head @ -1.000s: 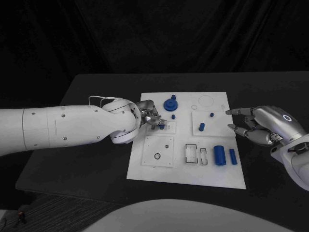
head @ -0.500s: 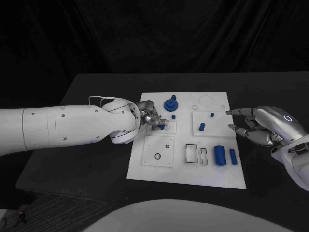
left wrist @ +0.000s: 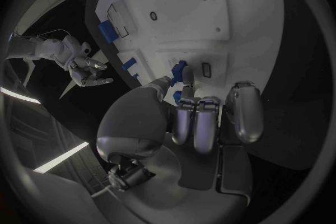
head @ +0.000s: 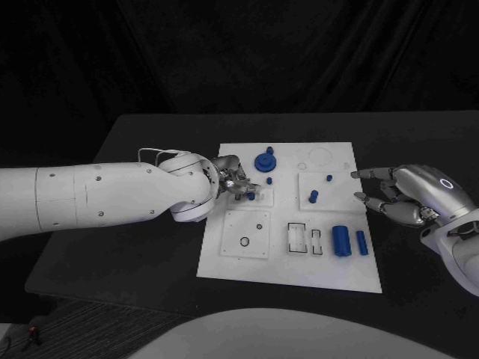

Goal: Assemble the parts on the task board

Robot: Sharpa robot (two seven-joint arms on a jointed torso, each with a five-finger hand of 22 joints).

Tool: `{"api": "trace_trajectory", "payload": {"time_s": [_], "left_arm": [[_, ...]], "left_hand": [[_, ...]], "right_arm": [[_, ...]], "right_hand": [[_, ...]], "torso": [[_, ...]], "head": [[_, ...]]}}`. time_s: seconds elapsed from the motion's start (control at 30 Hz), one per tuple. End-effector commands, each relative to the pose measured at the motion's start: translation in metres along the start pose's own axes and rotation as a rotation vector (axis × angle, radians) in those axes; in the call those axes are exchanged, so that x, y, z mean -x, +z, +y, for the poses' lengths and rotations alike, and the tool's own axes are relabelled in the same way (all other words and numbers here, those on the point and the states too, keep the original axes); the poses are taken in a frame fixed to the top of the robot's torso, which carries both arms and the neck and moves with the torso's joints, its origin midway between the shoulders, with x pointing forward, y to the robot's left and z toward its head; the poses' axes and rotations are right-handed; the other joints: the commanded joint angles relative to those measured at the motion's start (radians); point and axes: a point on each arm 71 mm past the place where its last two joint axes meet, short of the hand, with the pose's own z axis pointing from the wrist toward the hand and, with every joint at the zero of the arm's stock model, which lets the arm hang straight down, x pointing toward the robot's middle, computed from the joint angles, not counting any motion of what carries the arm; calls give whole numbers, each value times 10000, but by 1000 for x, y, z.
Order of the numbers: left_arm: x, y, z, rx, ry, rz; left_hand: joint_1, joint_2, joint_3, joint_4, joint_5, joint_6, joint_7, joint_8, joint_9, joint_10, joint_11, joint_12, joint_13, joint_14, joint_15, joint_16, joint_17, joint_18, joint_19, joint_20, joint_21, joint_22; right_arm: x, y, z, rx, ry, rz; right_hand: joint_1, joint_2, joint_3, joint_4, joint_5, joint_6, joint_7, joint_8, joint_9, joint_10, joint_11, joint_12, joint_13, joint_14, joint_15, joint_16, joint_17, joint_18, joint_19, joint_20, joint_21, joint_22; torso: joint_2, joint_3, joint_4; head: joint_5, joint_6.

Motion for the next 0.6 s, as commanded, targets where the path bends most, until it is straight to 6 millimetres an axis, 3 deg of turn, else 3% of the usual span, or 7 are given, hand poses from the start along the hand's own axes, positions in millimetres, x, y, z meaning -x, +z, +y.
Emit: {"api": "trace_trajectory", "payload": {"time_s": [0.03, 0.2, 0.53, 0.6], "left_arm": [[-1, 0, -3, -352, 2, 25], [-1, 0, -3, -367, 11, 36], [-1, 1, -3, -366, 26, 47], [-1, 1, -3, -359, 28, 52]], "left_hand": [[82, 28, -53, 65, 111, -2, -60, 82, 68, 996, -95, -46, 2569, 1057, -49, 27, 2633, -33, -15, -34, 2, 1771], [217, 91, -121, 205, 455, 87, -138, 312, 222, 1002, -157, -38, 2575, 1057, -100, 27, 2633, -42, 10, -79, 47, 1784], [234, 138, -137, 284, 551, 107, -155, 376, 266, 999, -173, -43, 2571, 1057, -116, 27, 2633, -39, 6, -95, 35, 1780], [331, 136, -160, 304, 605, 141, -194, 526, 400, 994, -203, -51, 2565, 1057, -139, 27, 2633, -39, 9, -117, 37, 1780]], "right_arm": [[0, 0, -1, -147, 8, -98], [0, -1, -1, -178, 2, -86], [0, -1, -2, -190, 2, -88], [0, -1, -2, -191, 2, -89]], "right_hand": [[94, -40, 56, -22, 41, 34, 25, -12, 1, 1040, 49, 54, 2635, 795, 71, -31, 1148, -86, 232, 48, -24, 2033], [94, -32, 67, -20, 44, 38, 27, -11, 1, 1040, 51, 54, 2635, 796, 72, -28, 1151, -85, 230, 49, -27, 2032], [94, -32, 67, -20, 44, 38, 27, -11, 1, 1040, 51, 54, 2635, 796, 72, -28, 1151, -85, 230, 49, -27, 2032], [94, -32, 67, -20, 44, 38, 27, -11, 1, 1040, 51, 54, 2635, 796, 72, -28, 1151, -85, 230, 49, -27, 2032]], "torso": [[2, 1, 0], [-1, 1, -1], [-4, 2, -1], [-3, 3, -1]], "head": [[-2, -1], [-6, -1], [-14, -1], [-15, -1]]}}
